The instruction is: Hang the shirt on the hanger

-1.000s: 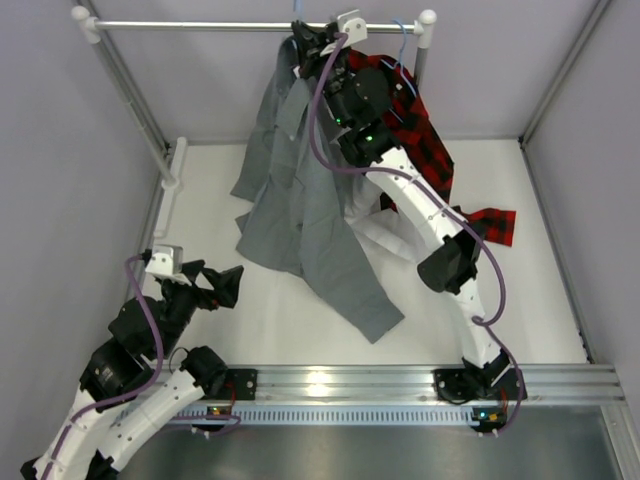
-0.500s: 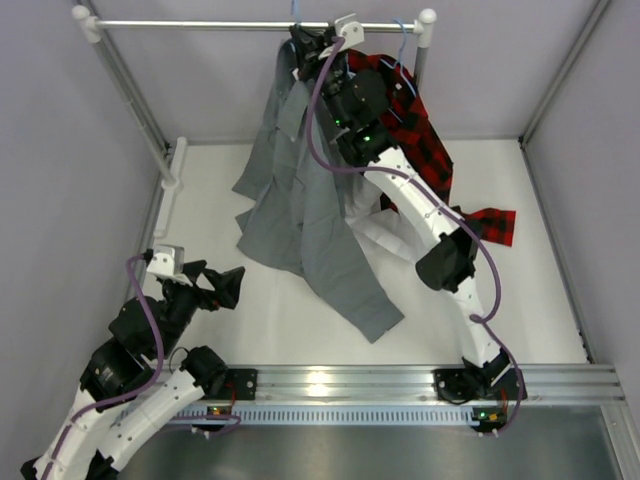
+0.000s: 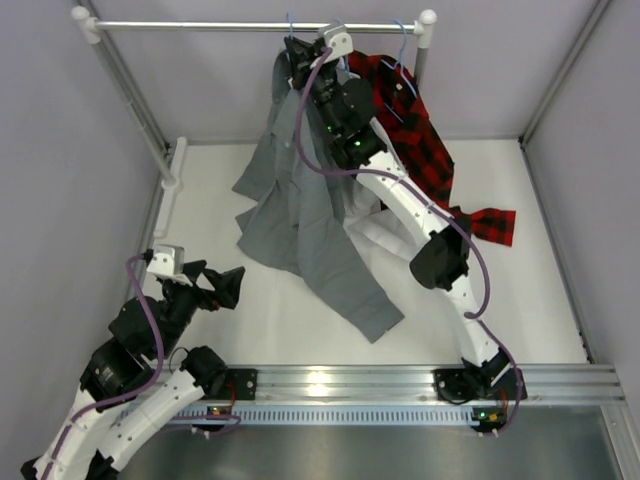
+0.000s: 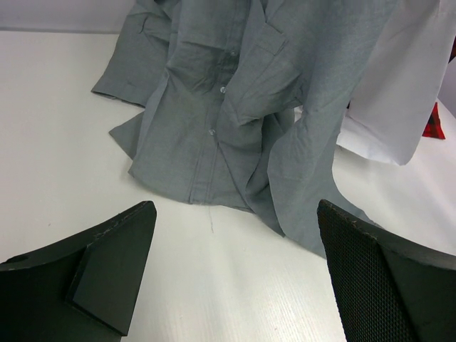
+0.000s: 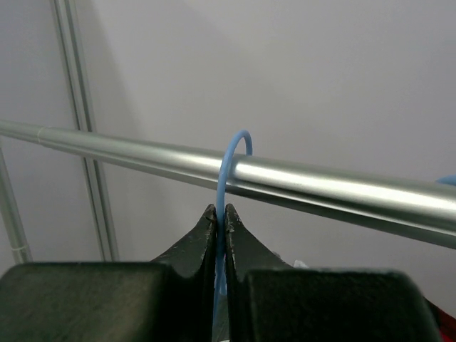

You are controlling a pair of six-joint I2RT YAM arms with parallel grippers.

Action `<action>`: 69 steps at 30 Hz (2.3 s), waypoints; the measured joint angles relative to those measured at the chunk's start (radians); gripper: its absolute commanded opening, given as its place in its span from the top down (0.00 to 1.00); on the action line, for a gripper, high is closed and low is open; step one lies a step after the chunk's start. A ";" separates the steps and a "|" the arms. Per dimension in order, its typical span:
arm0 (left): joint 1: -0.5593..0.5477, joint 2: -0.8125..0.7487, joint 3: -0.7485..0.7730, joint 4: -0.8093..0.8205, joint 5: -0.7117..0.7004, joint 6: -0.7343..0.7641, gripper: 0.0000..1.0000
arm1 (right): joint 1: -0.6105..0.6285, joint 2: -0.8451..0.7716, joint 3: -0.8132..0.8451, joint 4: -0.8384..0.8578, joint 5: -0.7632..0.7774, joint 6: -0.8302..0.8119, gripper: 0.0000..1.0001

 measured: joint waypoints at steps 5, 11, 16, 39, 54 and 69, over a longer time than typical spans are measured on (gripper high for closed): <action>0.000 0.000 0.000 0.000 0.000 0.002 0.02 | 0.004 0.026 0.000 0.020 0.001 -0.001 1.00; 0.000 0.000 -0.002 0.000 -0.001 0.002 0.02 | 0.010 0.026 0.000 0.032 0.007 0.003 1.00; 0.000 -0.001 -0.002 0.000 -0.004 0.002 0.02 | 0.012 0.025 -0.012 0.045 0.004 0.004 1.00; 0.000 -0.022 -0.003 0.001 -0.040 0.002 0.02 | -0.078 -0.040 -0.121 0.026 -0.239 0.135 0.48; 0.166 0.040 -0.003 0.000 -0.092 -0.001 0.02 | -0.080 -0.287 -0.250 -0.129 -0.283 0.101 0.01; 0.407 0.180 -0.003 0.002 -0.137 -0.026 0.02 | -0.044 -1.054 -0.951 -0.547 -0.006 0.037 0.01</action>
